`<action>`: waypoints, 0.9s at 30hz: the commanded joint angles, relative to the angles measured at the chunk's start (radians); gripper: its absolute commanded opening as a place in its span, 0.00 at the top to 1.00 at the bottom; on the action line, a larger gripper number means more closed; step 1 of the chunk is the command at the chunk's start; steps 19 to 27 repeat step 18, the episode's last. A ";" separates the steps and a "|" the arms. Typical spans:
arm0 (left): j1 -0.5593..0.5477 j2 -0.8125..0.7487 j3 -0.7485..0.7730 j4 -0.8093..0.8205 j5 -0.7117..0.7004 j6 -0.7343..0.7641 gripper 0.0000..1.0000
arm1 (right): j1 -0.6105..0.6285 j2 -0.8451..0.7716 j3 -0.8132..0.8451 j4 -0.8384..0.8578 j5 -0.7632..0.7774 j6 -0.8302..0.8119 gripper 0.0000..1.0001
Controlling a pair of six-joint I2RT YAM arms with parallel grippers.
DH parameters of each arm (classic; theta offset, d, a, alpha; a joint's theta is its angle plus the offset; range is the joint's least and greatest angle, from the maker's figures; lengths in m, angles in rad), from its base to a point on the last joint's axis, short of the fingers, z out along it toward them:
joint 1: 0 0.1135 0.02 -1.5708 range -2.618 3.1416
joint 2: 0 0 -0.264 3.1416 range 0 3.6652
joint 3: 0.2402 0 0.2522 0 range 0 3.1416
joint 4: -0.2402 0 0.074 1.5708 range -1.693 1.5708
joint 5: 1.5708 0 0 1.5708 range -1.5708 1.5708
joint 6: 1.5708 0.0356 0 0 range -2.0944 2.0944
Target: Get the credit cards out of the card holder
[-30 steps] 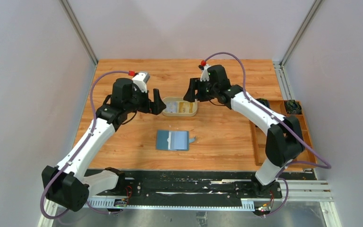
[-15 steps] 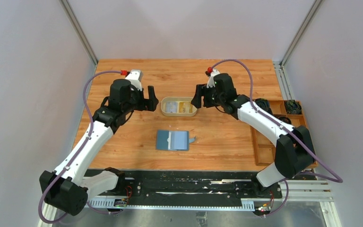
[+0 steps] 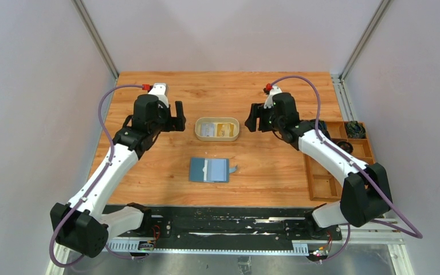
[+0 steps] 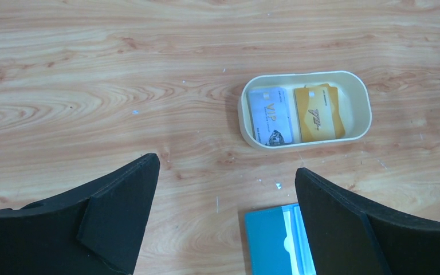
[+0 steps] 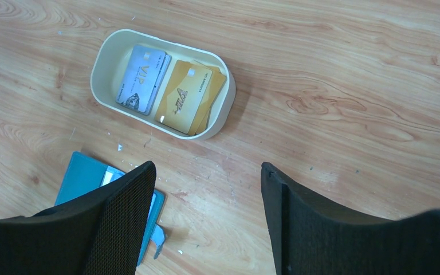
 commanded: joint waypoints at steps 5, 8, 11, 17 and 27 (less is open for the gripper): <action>0.018 0.007 0.031 0.018 0.006 0.008 0.00 | -0.011 -0.026 -0.026 0.032 -0.011 -0.016 0.29; 0.021 0.011 0.028 0.026 0.011 0.009 0.00 | -0.015 -0.029 -0.031 0.039 -0.018 -0.021 0.29; 0.024 0.013 0.027 0.028 0.028 0.002 0.00 | -0.029 -0.028 -0.041 0.053 -0.048 -0.006 0.34; 0.025 0.008 0.028 0.026 0.034 0.004 0.00 | -0.044 -0.051 -0.086 0.149 -0.148 -0.034 0.37; 0.025 0.005 0.027 0.026 0.032 0.007 0.00 | -0.043 -0.057 -0.095 0.165 -0.152 -0.037 0.36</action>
